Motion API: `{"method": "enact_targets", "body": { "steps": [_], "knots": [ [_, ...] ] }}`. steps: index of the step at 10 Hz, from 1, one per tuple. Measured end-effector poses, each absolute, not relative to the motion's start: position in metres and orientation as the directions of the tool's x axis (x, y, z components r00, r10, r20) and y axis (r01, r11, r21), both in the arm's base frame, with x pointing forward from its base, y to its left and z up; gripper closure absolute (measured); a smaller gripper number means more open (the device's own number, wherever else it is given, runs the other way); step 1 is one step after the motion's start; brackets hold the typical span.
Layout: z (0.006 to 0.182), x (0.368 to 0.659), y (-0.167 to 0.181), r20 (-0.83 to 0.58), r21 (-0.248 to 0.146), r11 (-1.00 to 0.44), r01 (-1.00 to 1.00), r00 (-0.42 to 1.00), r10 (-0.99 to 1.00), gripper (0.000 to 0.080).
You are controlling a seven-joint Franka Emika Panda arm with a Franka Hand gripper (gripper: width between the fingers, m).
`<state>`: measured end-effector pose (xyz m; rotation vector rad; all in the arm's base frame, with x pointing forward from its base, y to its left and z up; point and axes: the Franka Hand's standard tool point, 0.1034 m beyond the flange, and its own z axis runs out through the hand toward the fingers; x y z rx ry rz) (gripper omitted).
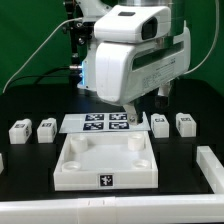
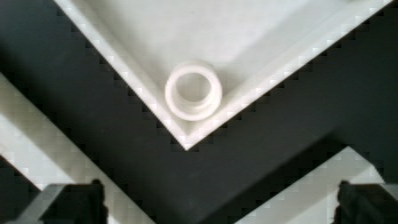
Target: Assemble one leg
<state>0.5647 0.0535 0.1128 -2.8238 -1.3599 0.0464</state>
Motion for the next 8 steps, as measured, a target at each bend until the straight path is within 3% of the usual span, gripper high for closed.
{"method": "enact_targets", "body": {
  "steps": [7, 8],
  "knots": [
    [0.112, 0.563, 0.053, -0.023, -0.021, -0.588, 0.809, 0.587, 0.809, 0.015],
    [0.109, 0.552, 0.052, -0.021, -0.018, -0.575, 0.818, 0.574, 0.818, 0.015]
  ]
}}
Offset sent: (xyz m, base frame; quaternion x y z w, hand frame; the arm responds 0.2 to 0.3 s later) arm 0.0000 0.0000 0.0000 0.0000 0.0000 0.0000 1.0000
